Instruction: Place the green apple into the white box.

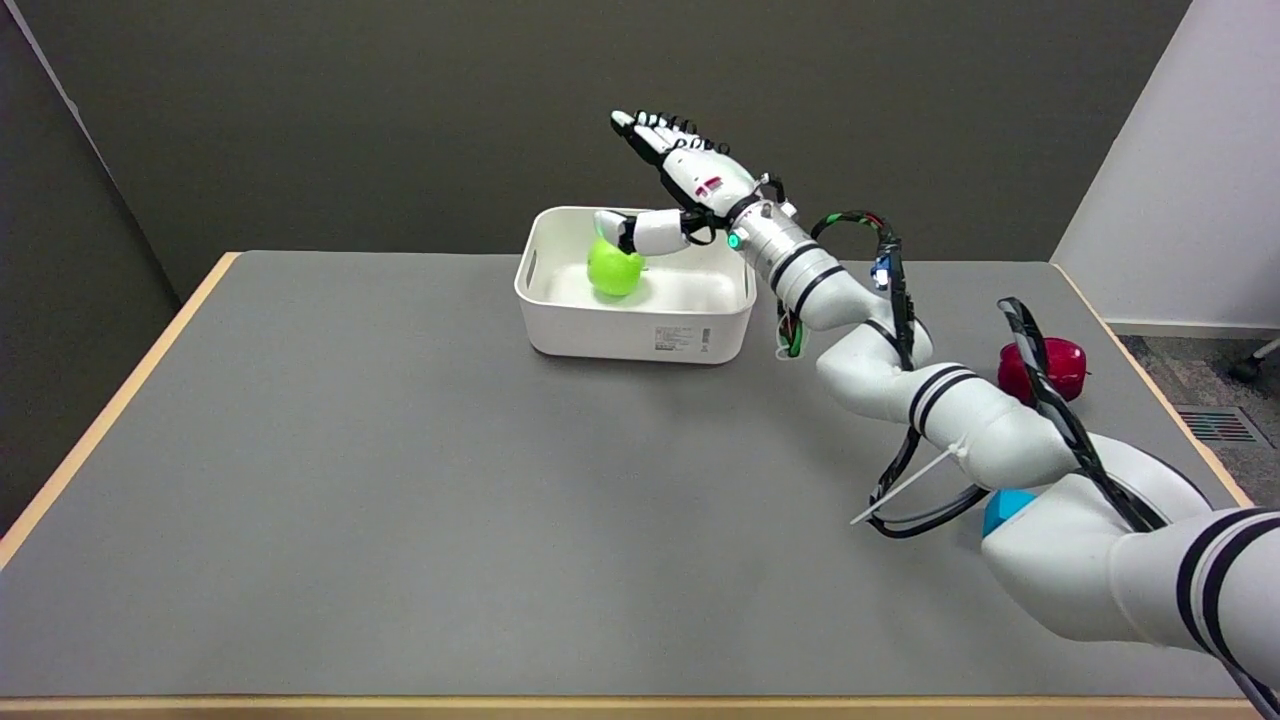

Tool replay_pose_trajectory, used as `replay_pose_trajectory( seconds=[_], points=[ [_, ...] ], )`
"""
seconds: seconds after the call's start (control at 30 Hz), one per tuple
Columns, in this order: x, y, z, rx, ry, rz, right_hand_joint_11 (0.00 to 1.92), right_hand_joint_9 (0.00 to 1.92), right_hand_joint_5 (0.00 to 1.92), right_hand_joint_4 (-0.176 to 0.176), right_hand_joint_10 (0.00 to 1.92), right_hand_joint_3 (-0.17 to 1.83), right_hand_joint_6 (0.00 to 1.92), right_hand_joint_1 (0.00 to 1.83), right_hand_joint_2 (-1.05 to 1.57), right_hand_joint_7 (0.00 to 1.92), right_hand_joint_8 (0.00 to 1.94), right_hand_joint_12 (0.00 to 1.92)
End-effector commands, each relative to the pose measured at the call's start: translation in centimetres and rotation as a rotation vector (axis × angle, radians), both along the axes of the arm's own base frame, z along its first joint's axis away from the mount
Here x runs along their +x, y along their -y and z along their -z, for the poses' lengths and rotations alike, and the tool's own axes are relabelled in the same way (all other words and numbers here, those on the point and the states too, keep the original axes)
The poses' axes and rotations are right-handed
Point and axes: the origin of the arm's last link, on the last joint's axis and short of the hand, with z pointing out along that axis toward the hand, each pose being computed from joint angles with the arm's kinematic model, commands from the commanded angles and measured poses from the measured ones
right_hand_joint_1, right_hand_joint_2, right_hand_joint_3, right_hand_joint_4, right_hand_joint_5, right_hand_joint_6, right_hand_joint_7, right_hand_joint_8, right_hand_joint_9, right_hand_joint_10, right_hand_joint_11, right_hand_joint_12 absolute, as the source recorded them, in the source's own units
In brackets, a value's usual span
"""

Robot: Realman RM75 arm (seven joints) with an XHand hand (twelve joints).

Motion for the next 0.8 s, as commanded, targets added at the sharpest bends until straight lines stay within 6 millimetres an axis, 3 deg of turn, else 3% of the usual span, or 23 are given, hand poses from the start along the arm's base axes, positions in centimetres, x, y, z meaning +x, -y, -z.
replay_pose_trajectory(
  seconds=[0.03,0.17,0.27,0.33,0.5,0.67,0.77,0.8],
  points=[
    [4.6,-4.1,0.6,0.132,0.112,-0.238,0.00,0.00,0.00,0.069,0.00,0.90,0.09,0.30,0.58,0.00,0.00,0.19],
    [7.8,-8.5,-0.2,0.204,0.202,-0.385,0.00,0.00,0.00,0.068,0.03,0.91,0.10,0.23,0.58,0.00,0.00,0.39],
    [7.8,-11.8,-2.3,0.205,0.317,-0.440,0.00,0.00,0.03,0.067,0.14,0.96,0.14,0.31,0.60,0.00,0.08,0.58],
    [7.8,-14.2,-4.1,0.183,0.413,-0.495,0.00,0.00,0.00,0.071,0.25,0.89,0.24,0.22,0.63,0.00,0.17,0.62],
    [5.4,-20.1,-9.7,0.012,0.570,-0.612,0.00,0.00,0.04,0.060,0.38,0.92,0.27,0.22,0.61,0.05,0.19,0.78],
    [3.2,-24.8,-11.1,-0.025,0.608,-0.652,0.00,0.03,0.09,0.057,0.57,0.97,0.38,0.21,0.61,0.13,0.30,0.95],
    [2.4,-27.3,-11.5,-0.034,0.615,-0.671,0.00,0.08,0.15,0.054,0.61,0.82,0.34,0.23,0.69,0.22,0.26,1.01],
    [2.2,-27.9,-11.6,-0.036,0.617,-0.676,0.00,0.08,0.15,0.052,0.63,0.90,0.37,0.21,0.66,0.22,0.30,1.03]
  ],
)
